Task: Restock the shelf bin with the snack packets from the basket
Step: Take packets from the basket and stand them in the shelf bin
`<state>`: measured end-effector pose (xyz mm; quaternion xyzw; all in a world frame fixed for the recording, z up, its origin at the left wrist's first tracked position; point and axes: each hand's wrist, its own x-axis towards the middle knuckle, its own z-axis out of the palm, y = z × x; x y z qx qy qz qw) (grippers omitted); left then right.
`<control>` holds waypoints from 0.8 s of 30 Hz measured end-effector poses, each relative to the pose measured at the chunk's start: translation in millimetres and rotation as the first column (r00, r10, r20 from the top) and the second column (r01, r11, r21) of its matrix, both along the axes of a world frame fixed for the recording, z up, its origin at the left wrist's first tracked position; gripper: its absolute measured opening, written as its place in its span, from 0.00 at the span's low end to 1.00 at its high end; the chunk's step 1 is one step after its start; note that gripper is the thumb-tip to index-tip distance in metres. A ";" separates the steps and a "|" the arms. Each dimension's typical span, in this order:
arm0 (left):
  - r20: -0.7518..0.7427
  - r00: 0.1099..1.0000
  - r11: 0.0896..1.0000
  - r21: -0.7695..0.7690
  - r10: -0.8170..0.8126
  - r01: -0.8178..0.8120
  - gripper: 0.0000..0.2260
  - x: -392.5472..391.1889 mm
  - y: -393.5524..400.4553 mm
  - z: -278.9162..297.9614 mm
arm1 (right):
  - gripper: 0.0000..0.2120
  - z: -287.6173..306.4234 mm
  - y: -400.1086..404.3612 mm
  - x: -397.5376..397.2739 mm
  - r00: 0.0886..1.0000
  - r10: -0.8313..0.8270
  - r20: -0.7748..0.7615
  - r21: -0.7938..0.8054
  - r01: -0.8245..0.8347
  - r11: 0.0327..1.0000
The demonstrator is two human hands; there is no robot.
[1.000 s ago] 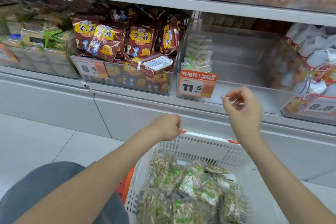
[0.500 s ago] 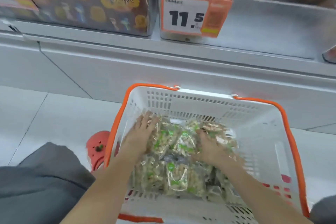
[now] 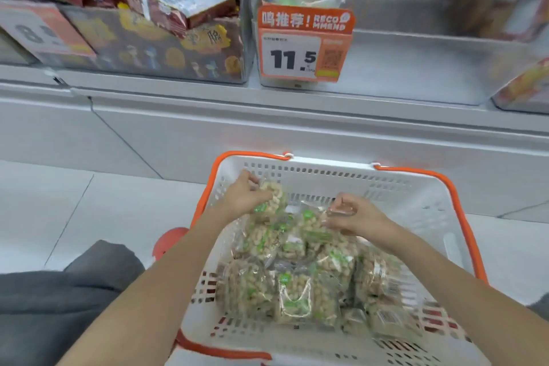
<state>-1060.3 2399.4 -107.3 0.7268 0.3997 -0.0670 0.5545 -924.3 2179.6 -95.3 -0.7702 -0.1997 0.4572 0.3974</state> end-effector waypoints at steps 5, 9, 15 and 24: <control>0.131 0.978 0.977 -0.115 -0.163 0.178 0.09 15.9 -1.7 91.1 | 0.07 99.2 -11.6 13.0 0.995 0.017 -0.101 0.208 0.005 0.978; 0.274 0.927 0.944 -0.138 -0.255 0.300 0.07 17.4 -22.3 175.3 | 0.11 165.2 -18.0 6.2 1.000 -0.012 -0.024 0.350 0.020 0.937; 0.388 0.893 0.968 -0.014 -0.227 0.252 0.09 11.3 -56.9 225.0 | 0.32 194.2 -34.1 -5.8 0.990 -0.043 -0.132 0.506 0.105 0.856; 0.344 0.914 0.722 -0.686 0.214 0.089 0.13 25.0 -72.1 202.5 | 0.14 185.1 -24.8 -6.2 0.949 -0.180 -0.259 0.508 0.293 0.810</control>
